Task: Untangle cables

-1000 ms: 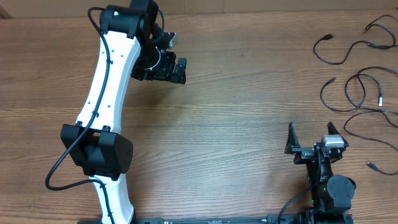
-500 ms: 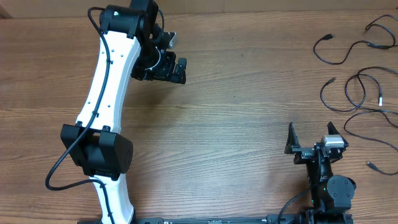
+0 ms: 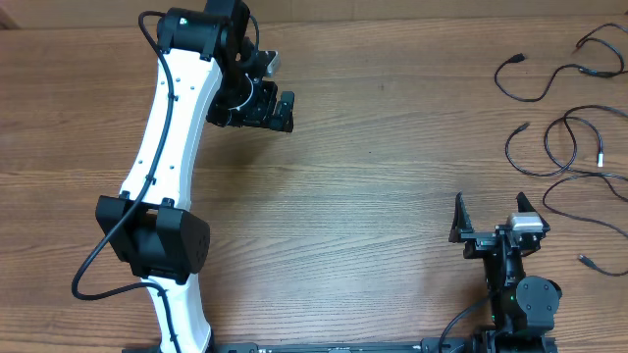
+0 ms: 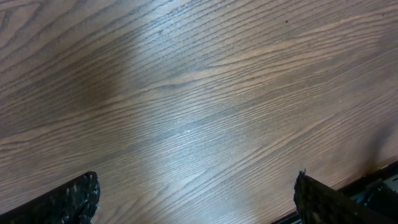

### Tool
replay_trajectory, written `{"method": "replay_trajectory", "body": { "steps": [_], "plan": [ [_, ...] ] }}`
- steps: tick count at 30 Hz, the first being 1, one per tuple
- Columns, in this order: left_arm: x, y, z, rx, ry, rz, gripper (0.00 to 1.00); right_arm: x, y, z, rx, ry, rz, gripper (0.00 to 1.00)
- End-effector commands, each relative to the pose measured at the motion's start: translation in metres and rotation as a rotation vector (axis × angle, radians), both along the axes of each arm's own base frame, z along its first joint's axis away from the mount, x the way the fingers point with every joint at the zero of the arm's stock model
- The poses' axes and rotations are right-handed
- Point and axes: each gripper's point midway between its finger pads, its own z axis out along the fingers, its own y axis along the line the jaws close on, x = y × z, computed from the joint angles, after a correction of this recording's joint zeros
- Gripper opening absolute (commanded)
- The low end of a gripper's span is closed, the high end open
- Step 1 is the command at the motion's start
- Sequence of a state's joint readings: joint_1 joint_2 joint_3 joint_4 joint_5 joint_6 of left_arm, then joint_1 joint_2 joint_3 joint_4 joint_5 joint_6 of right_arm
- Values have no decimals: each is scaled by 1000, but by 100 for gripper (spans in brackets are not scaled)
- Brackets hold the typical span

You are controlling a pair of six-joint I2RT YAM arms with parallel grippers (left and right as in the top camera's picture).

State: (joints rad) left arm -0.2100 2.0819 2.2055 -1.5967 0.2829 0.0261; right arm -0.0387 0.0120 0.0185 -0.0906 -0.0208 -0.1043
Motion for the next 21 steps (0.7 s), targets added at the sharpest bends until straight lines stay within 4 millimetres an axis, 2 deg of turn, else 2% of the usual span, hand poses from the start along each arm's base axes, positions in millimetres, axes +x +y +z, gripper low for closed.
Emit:
{"method": "replay_trajectory", "body": {
  "steps": [1, 12, 16, 21],
  "plan": [
    [-1, -1, 5, 8, -13, -17, 100, 0, -2, -1, 5, -5, -11, 100],
    [-6, 3, 3, 30, 11, -1, 100, 0, -2, -1, 5, -5, -11, 100],
    [-19, 8, 2, 55, 67, 3, 100, 0, -2, -1, 5, -5, -11, 100],
    [-21, 8, -1, 56, 77, 3, 100, 0, -2, -1, 6, -5, -11, 100]
  ]
}}
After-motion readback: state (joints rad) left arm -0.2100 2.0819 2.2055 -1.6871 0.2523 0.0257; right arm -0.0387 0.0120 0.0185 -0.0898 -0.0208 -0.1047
